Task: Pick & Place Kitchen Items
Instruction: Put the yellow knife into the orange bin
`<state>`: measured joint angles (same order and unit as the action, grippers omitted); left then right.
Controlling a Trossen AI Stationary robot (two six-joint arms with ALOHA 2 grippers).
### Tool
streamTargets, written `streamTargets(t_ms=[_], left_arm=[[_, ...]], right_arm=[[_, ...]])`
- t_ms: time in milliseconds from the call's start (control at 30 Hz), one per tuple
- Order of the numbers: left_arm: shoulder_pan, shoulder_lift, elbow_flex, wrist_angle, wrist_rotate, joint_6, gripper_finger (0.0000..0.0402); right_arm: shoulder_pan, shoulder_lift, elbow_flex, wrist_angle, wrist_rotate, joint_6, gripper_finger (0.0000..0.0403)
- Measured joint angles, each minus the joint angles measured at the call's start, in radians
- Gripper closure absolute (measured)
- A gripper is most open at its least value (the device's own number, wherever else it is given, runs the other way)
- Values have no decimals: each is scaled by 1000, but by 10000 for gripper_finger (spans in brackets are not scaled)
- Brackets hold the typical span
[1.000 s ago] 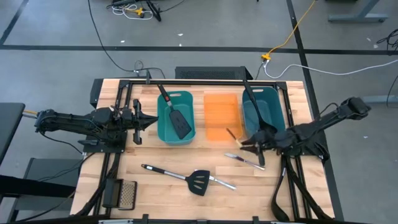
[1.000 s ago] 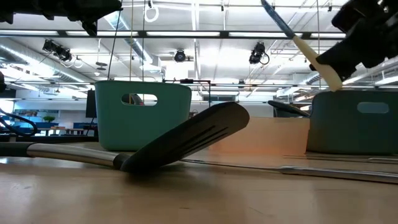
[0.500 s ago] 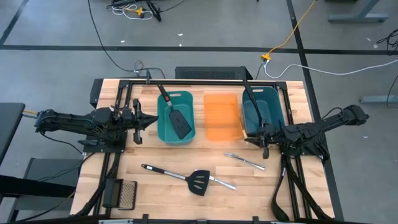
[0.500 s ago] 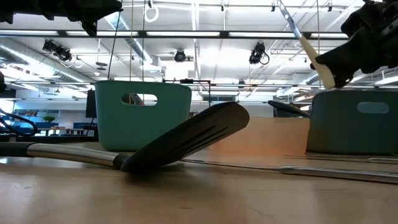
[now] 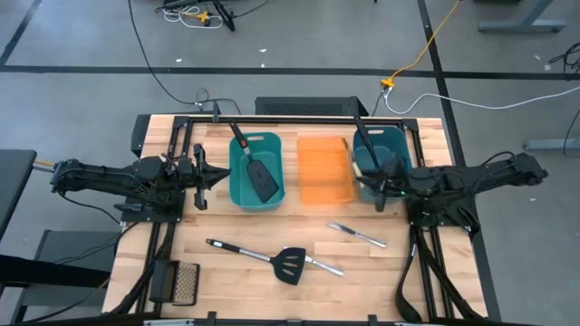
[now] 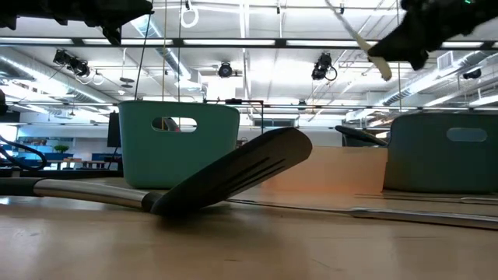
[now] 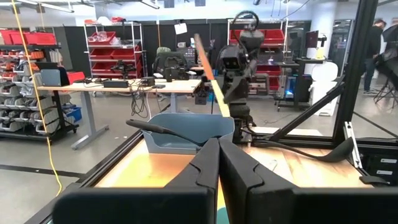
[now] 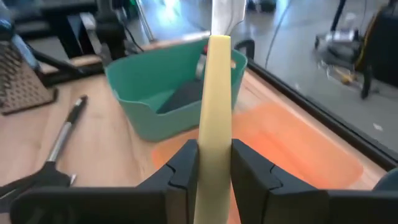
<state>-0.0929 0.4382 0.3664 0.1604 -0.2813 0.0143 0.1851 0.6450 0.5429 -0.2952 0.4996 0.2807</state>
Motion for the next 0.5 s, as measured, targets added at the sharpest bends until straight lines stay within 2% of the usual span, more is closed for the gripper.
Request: streamTargets(t_ms=[267,500], left_arm=[[0,0,0,0,-4,-2,388],[0,0,0,0,-4,-2,388]], right_arm=[[-160,355,246,-143,-63,50,324],[-328,589,318,-142,-155,149,324]])
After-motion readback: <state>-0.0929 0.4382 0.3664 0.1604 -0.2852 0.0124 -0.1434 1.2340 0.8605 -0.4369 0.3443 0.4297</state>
